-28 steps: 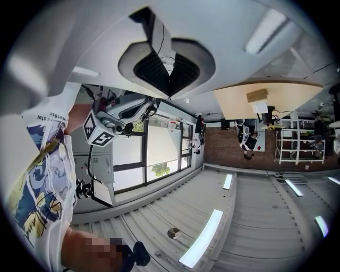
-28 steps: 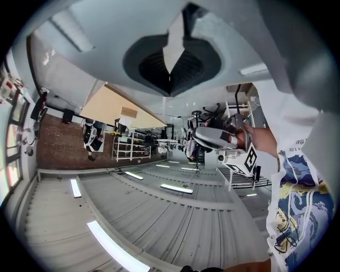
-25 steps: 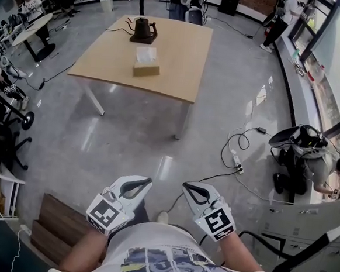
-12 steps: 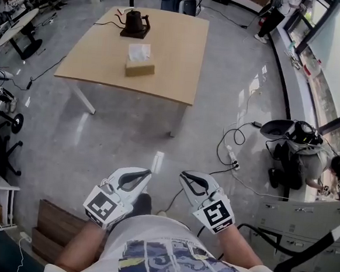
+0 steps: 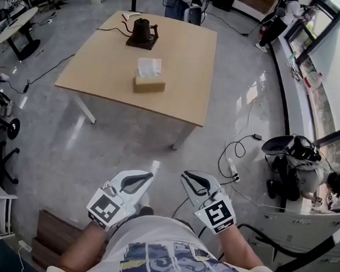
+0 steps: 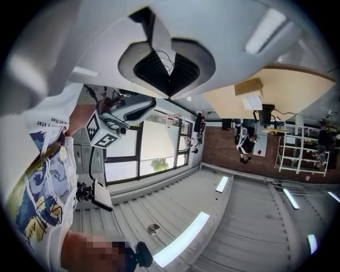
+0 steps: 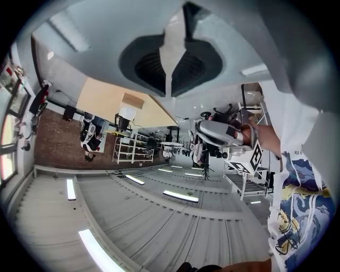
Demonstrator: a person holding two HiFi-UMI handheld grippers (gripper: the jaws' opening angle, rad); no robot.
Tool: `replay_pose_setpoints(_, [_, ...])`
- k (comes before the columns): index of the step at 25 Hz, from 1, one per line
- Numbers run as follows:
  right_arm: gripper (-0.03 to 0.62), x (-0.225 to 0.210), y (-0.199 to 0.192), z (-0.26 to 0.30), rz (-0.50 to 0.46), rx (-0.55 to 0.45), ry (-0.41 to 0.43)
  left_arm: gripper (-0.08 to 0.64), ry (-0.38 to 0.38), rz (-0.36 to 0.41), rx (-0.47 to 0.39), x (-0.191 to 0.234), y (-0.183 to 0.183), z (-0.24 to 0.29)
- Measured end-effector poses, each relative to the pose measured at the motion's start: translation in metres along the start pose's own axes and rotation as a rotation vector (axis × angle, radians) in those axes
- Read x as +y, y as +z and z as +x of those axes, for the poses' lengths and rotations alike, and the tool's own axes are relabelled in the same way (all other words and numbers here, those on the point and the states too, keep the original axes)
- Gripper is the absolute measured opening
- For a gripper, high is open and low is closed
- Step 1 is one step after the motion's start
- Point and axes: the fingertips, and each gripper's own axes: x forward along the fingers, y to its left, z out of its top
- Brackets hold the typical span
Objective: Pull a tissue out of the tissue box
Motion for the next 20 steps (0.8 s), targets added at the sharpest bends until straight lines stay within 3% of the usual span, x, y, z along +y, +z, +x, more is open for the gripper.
replay_pose_setpoints(10, [0.023,-0.009,0.024,0.068,-0.027,0.035,0.042,0.003,0.019,-0.035,-0.015,0.062,-0.003,-0.009])
replay_pose_setpoints(20, [0.023,-0.061,0.034,0.117,-0.036,0.015,0.118,0.003,0.085,-0.046,-0.001,0.119,0.007,0.026])
